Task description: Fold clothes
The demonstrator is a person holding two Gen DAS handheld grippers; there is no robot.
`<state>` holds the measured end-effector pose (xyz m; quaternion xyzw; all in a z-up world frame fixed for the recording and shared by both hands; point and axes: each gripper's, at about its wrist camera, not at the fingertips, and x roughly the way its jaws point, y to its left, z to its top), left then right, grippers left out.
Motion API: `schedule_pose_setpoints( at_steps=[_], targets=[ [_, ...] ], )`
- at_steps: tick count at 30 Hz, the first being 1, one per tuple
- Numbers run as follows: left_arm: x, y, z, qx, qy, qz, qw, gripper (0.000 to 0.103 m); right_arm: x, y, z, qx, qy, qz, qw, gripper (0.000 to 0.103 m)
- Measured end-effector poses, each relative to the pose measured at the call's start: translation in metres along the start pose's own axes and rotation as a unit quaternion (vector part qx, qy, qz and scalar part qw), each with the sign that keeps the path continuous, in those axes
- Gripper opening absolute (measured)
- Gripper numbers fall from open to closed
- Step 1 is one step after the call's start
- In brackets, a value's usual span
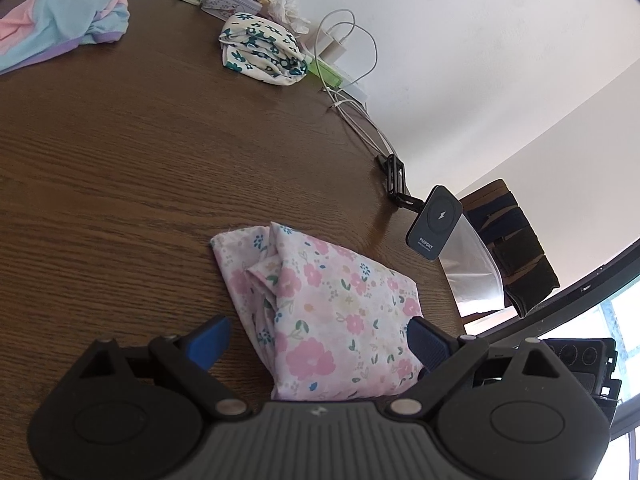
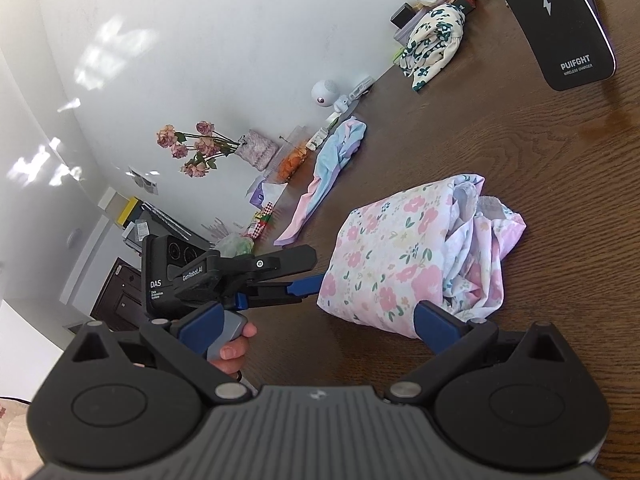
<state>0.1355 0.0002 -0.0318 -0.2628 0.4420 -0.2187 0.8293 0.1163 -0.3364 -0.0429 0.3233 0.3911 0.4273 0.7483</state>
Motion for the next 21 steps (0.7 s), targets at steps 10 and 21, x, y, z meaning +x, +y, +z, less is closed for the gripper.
schedule_pose_setpoints(
  at_steps=[10, 21],
  targets=[
    [0.0, -0.003, 0.0, 0.0, 0.002, 0.015, 0.9999, 0.095, 0.004, 0.01, -0.002, -0.013, -0.002, -0.023, 1.0, 0.103],
    [0.0, -0.032, 0.0, 0.081, -0.018, 0.165, 0.9829, 0.084, -0.015, -0.006, 0.027, -0.056, -0.025, -0.187, 0.981, 0.103]
  ],
)
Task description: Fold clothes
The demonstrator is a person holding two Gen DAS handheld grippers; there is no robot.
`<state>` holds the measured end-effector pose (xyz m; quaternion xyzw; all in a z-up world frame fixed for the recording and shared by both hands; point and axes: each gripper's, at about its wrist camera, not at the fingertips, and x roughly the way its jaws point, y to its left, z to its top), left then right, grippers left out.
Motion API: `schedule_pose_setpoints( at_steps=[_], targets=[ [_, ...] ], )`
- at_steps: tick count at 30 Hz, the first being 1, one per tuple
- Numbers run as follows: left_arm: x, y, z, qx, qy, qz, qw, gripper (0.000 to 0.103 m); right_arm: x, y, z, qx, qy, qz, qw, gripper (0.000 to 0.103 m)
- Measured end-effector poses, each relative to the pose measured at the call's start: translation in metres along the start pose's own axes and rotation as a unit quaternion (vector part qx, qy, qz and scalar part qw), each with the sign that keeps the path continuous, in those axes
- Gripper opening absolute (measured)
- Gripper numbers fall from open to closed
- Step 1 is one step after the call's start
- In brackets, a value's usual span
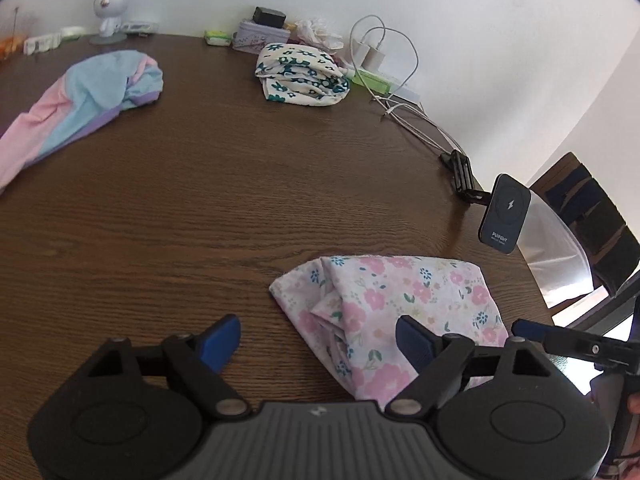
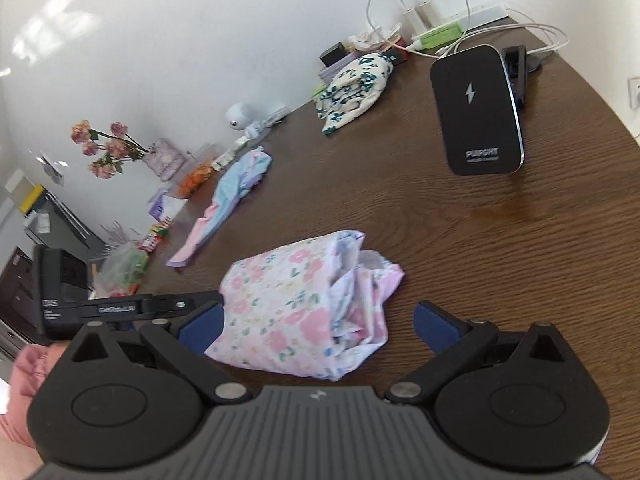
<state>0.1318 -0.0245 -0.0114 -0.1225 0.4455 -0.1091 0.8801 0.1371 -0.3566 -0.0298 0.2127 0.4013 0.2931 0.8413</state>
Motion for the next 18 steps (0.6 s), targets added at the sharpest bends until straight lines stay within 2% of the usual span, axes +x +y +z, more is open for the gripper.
schedule_pose_setpoints(
  at_steps=[4, 9, 13, 16, 18],
  targets=[
    [0.01, 0.0, 0.001, -0.025, 0.019, -0.022, 0.9993, 0.084, 0.02, -0.003, 0.002, -0.003, 0.031, 0.008, 0.999, 0.103],
    [0.02, -0.002, 0.001, -0.037, 0.02, -0.035, 0.9985, 0.083, 0.036, 0.003, 0.005, -0.017, 0.04, 0.025, 0.999, 0.102],
    [0.023, -0.005, 0.001, -0.033, 0.017, -0.045, 0.9983, 0.077, 0.045, 0.005, 0.007, -0.013, 0.05, 0.044, 0.998, 0.086],
    [0.027, -0.004, 0.004, -0.046, 0.029, -0.065, 0.9964, 0.062, 0.05, 0.004, 0.009, 0.003, 0.057, 0.054, 0.997, 0.07],
    [0.03, -0.002, 0.006, -0.058, 0.039, -0.079, 0.9944, 0.048, 0.053, -0.001, 0.01, 0.024, 0.063, 0.061, 0.996, 0.058]
  ],
)
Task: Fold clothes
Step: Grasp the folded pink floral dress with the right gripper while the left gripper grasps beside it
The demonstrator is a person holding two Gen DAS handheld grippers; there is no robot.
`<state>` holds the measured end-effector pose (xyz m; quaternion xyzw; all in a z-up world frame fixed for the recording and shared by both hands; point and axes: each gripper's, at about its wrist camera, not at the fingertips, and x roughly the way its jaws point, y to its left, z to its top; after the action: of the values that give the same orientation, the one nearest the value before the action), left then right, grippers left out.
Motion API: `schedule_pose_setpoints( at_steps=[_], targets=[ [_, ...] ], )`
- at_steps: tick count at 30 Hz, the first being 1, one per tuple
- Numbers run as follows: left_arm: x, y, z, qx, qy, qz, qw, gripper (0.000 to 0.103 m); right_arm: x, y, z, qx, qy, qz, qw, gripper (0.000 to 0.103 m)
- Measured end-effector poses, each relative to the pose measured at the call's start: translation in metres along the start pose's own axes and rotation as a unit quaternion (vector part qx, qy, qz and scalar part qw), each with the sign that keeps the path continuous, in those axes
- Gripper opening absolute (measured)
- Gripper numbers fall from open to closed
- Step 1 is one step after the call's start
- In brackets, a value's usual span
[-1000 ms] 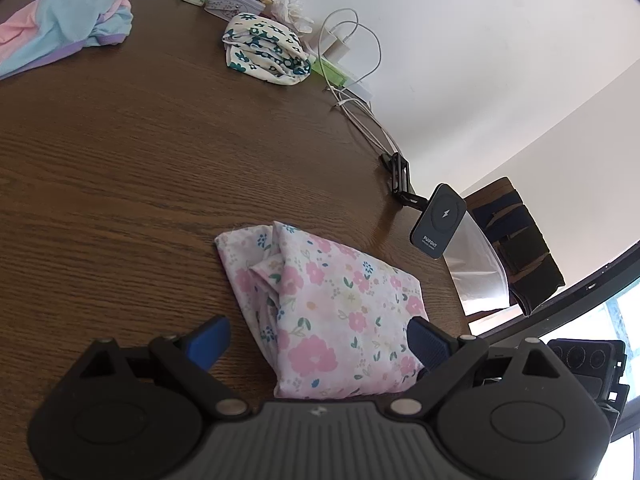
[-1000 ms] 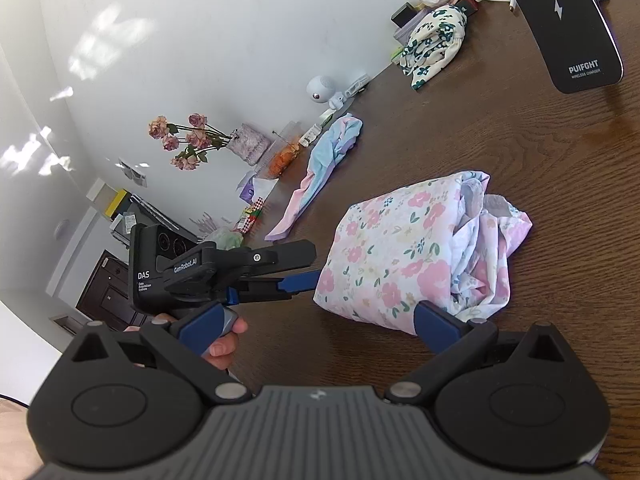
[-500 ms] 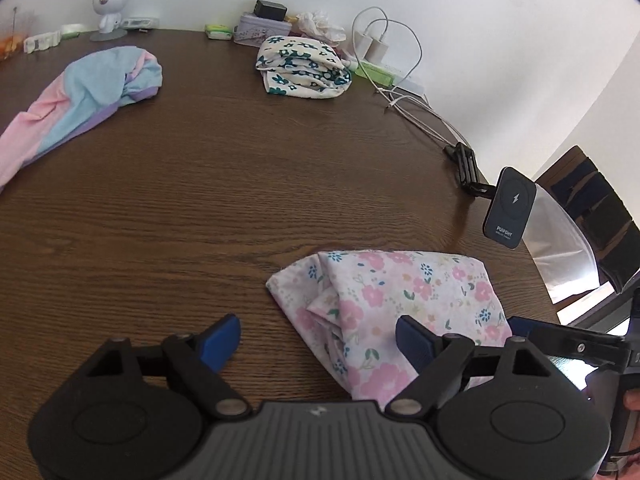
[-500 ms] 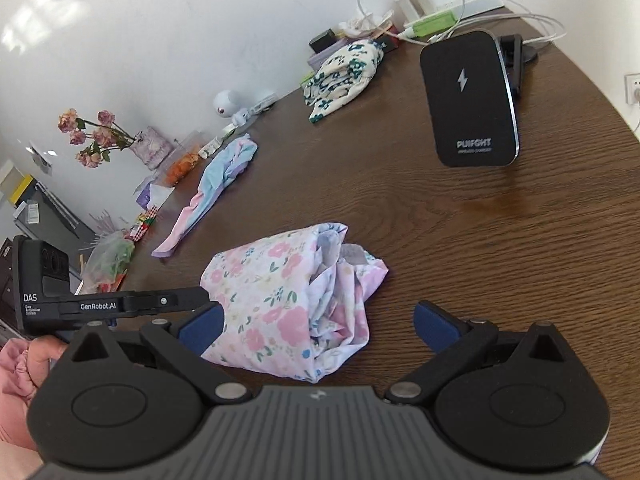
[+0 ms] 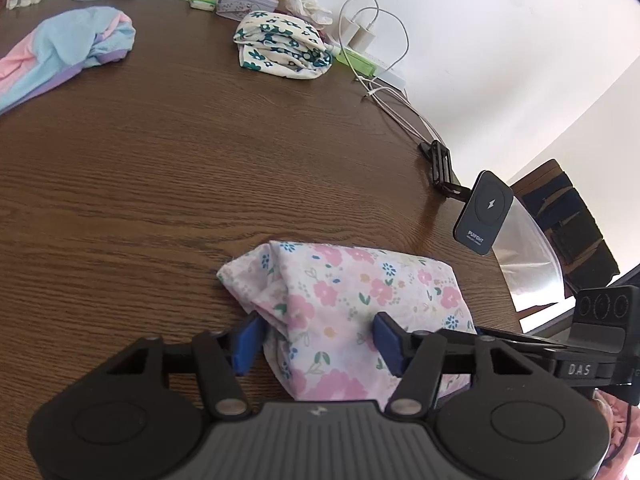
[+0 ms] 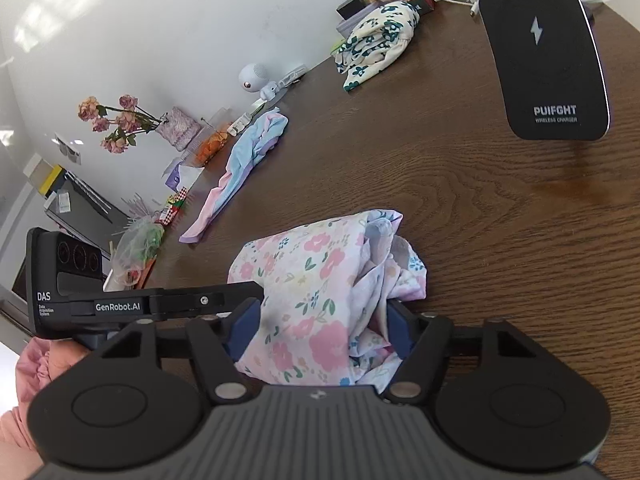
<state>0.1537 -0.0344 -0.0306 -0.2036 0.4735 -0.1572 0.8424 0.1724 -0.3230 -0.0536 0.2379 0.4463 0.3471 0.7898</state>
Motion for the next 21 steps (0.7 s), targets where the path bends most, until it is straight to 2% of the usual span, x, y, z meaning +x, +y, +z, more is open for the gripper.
schedule_pose_setpoints(
  at_steps=[1, 2, 9, 11, 15, 21],
  targets=[
    [0.001, 0.001, 0.001, -0.006, 0.002, -0.003, 1.0, 0.047, 0.001, -0.001, 0.0, 0.004, 0.002, 0.001, 1.0, 0.049],
    [0.001, 0.001, 0.001, -0.006, 0.002, -0.002, 1.0, 0.045, 0.003, -0.002, 0.001, 0.008, 0.005, 0.002, 1.0, 0.045],
    [0.003, -0.006, -0.001, 0.017, 0.002, 0.01, 0.9998, 0.04, 0.01, 0.012, 0.001, -0.015, 0.017, -0.03, 0.999, 0.041],
    [0.005, -0.006, -0.001, 0.019, 0.002, 0.008, 0.9998, 0.037, 0.012, 0.014, 0.001, -0.017, 0.018, -0.037, 0.999, 0.034],
    [0.005, -0.006, -0.002, 0.015, 0.001, 0.008, 0.9998, 0.031, 0.016, 0.015, 0.0, -0.008, 0.022, -0.038, 0.999, 0.027],
    [0.0, -0.002, -0.007, 0.009, -0.019, -0.016, 0.9997, 0.018, 0.018, 0.023, -0.001, 0.002, 0.014, -0.048, 0.999, 0.02]
  ],
)
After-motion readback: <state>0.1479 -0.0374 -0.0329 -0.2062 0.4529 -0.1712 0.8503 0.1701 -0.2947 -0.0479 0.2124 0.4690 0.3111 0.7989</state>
